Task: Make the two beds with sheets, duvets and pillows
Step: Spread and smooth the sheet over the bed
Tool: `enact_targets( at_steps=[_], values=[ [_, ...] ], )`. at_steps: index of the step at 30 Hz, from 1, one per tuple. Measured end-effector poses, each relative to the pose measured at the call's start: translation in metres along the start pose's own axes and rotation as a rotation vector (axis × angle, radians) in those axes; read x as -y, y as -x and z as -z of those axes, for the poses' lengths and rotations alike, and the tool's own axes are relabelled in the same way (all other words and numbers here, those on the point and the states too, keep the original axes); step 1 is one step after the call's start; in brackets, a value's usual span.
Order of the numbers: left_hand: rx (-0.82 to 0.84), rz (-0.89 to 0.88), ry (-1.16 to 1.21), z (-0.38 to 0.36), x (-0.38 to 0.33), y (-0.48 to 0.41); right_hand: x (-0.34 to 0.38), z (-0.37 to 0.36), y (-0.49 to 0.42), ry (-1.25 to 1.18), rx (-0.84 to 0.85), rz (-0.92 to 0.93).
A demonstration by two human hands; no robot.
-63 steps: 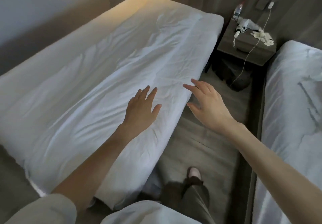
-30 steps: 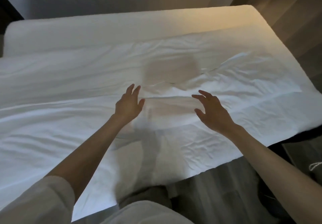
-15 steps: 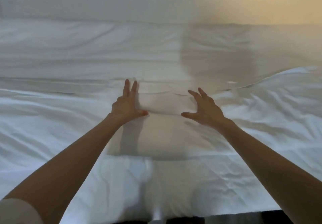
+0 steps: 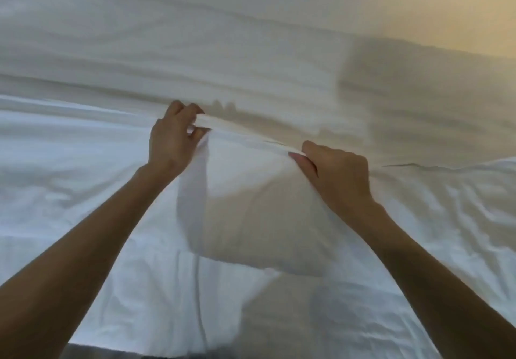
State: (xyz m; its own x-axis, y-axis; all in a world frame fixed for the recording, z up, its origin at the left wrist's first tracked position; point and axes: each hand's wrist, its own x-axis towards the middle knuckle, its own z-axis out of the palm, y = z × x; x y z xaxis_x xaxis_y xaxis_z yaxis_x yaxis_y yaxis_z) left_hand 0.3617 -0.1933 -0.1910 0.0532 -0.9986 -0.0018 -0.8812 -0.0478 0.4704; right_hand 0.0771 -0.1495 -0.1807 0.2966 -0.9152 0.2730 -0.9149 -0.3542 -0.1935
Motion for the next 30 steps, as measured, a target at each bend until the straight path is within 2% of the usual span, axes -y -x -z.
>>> enact_targets(
  at_steps=[2,3,4,6,8,9,10,12,14,17,19,21,24,27,30],
  values=[
    [0.008,0.007,-0.004,-0.010,-0.010,-0.009,-0.016,-0.003,-0.004,0.070,-0.051,-0.012],
    [0.061,0.024,-0.011,-0.022,-0.010,-0.010,-0.020,-0.012,-0.006,0.110,-0.015,-0.042],
    [0.149,0.051,-0.006,-0.036,-0.010,-0.010,-0.024,-0.026,-0.005,0.167,0.065,-0.066],
    [0.370,0.065,0.028,-0.066,-0.010,-0.001,-0.027,-0.060,0.001,0.235,0.389,-0.189],
    [0.417,-0.040,0.077,-0.086,-0.014,0.013,-0.029,-0.080,0.009,0.160,0.550,-0.377],
    [0.374,-0.079,0.141,-0.089,-0.016,0.021,-0.028,-0.082,0.013,0.110,0.533,-0.429],
    [0.318,-0.080,0.216,-0.087,-0.017,0.031,-0.020,-0.078,0.017,0.081,0.469,-0.415],
    [0.207,-0.040,0.272,-0.075,-0.015,0.061,0.008,-0.064,0.031,0.032,0.326,-0.269],
    [0.147,-0.017,0.132,-0.060,-0.005,0.096,0.044,-0.049,0.052,-0.081,0.291,-0.157],
    [0.204,0.084,-0.171,-0.051,0.026,0.141,0.082,-0.053,0.095,-0.119,0.484,-0.020],
    [0.322,0.219,-0.228,-0.056,0.051,0.167,0.077,-0.074,0.124,-0.045,0.666,0.015],
    [0.466,0.253,-0.297,-0.066,0.075,0.185,0.060,-0.089,0.144,0.034,0.801,-0.030],
    [0.683,0.249,-0.317,-0.069,0.088,0.178,0.044,-0.098,0.150,0.030,0.897,-0.126],
    [0.752,0.122,-0.292,-0.055,0.089,0.175,0.062,-0.085,0.150,0.042,0.905,-0.143],
    [0.677,-0.189,-0.508,-0.054,0.098,0.201,0.086,-0.074,0.175,0.104,0.867,-0.073]
  ],
)
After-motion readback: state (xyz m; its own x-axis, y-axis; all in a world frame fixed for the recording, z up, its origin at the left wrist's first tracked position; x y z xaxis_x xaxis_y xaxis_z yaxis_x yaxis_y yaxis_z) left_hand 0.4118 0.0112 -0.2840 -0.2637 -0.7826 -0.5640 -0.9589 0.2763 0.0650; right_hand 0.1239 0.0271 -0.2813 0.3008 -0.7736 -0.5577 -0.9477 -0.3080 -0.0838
